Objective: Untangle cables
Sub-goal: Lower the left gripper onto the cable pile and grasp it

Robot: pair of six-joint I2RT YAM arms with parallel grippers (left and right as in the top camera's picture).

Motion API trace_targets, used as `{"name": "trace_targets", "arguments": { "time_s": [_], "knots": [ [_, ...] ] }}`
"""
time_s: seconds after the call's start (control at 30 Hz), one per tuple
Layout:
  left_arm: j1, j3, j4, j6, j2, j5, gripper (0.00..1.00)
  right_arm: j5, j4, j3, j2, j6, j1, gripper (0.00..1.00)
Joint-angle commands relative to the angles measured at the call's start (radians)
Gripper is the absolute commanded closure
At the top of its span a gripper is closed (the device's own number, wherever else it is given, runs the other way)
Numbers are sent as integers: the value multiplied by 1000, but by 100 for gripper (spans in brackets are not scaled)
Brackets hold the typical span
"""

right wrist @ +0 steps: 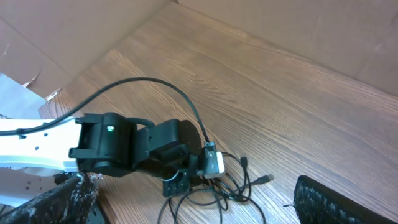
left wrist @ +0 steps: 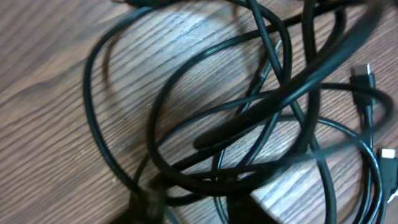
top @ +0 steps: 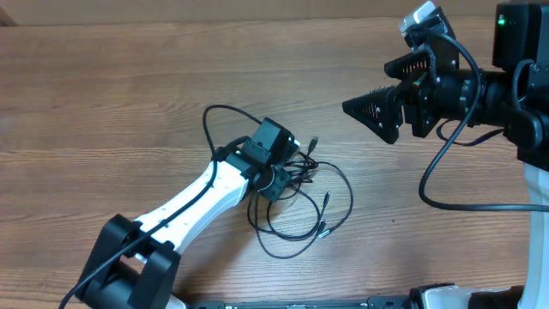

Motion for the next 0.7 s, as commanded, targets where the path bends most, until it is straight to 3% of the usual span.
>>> {"name": "trace_targets", "arguments": {
  "time_s": [0.0, 0.13, 0.2, 0.67],
  "knots": [
    [-13, -4, 14, 52, 33, 34, 75, -5, 1, 5, -4, 0, -4, 0],
    [-13, -4, 32, 63, 41, 32, 76, -5, 1, 5, -4, 0, -4, 0],
    [-13, -4, 38, 69, 41, 24, 96, -5, 1, 5, -4, 0, -4, 0],
    [-14, 67, -2, 106, -73, 22, 96, -5, -3, 5, 9, 0, -4, 0]
  ]
}}
